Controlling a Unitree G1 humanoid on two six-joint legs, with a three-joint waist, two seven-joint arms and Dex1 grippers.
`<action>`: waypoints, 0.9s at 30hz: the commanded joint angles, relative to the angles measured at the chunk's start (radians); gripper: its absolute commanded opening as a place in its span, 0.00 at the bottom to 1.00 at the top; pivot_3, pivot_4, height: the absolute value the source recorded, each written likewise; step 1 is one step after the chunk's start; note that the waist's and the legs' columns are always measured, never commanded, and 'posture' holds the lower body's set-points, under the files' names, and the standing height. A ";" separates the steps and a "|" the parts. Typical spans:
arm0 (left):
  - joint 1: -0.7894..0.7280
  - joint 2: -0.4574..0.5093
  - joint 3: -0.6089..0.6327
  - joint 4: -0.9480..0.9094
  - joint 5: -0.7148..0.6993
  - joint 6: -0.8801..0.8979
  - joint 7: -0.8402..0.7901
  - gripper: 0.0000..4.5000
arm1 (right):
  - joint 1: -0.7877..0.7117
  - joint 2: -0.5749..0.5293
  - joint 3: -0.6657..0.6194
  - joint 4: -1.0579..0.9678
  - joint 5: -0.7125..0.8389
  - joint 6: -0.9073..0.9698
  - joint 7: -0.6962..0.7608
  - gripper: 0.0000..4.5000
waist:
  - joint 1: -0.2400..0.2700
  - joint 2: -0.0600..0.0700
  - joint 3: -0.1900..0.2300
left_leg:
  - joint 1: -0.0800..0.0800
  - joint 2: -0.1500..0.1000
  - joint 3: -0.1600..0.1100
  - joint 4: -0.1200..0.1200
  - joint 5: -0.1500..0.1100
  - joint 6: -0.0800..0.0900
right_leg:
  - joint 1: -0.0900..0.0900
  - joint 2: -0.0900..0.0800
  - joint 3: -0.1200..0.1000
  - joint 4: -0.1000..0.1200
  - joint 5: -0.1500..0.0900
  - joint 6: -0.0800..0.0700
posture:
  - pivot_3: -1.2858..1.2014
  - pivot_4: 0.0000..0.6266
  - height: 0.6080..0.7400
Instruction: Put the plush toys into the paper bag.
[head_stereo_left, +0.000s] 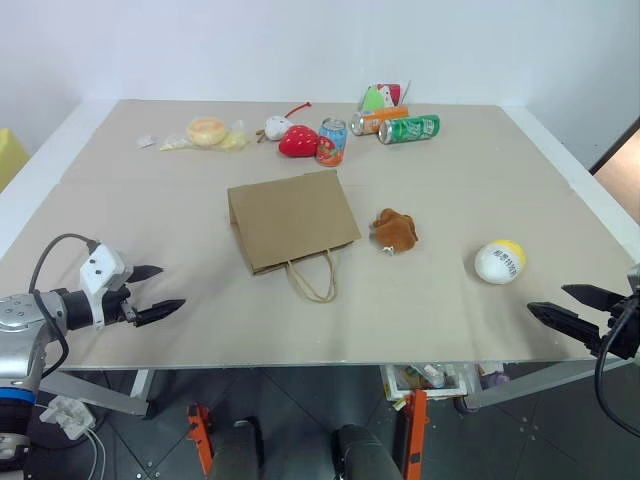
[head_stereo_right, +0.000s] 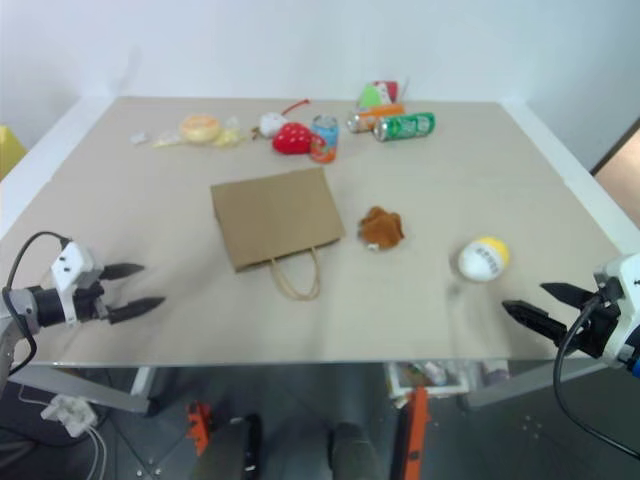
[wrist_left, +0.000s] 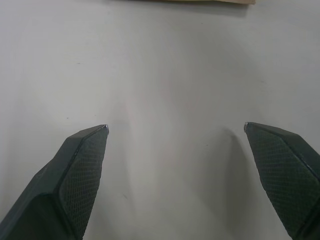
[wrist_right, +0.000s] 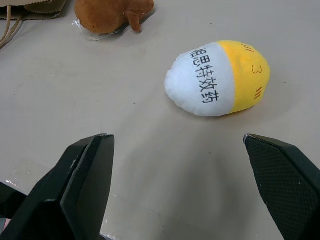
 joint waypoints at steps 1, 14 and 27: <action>-0.008 0.004 0.004 -0.046 -0.013 -0.021 -0.020 1.00 | 0.007 0.007 -0.009 -0.041 0.005 0.006 -0.011 0.99 | 0.000 0.000 0.000 | 0.000 0.000 0.000 0.000 0.000 0.000 | 0.000 0.000 0.000 0.000 0.000 0.000 | 0.52 0.24 1.00; -0.294 -0.099 -0.214 0.021 0.115 -0.456 -0.187 1.00 | -0.093 0.046 0.100 -0.404 0.229 0.180 -0.077 0.99 | 0.007 0.000 0.000 | 0.000 0.000 -0.001 0.001 0.001 0.001 | 0.001 0.001 -0.001 0.000 0.002 0.000 | 0.52 0.24 1.00; -0.527 -0.341 -0.399 0.147 0.169 -0.539 -0.246 1.00 | -0.128 0.195 0.307 -0.566 0.236 0.165 -0.248 0.99 | 0.012 -0.001 -0.001 | -0.004 0.000 -0.003 0.006 0.001 0.004 | 0.003 0.005 0.003 0.000 0.002 0.010 | 0.52 0.24 1.00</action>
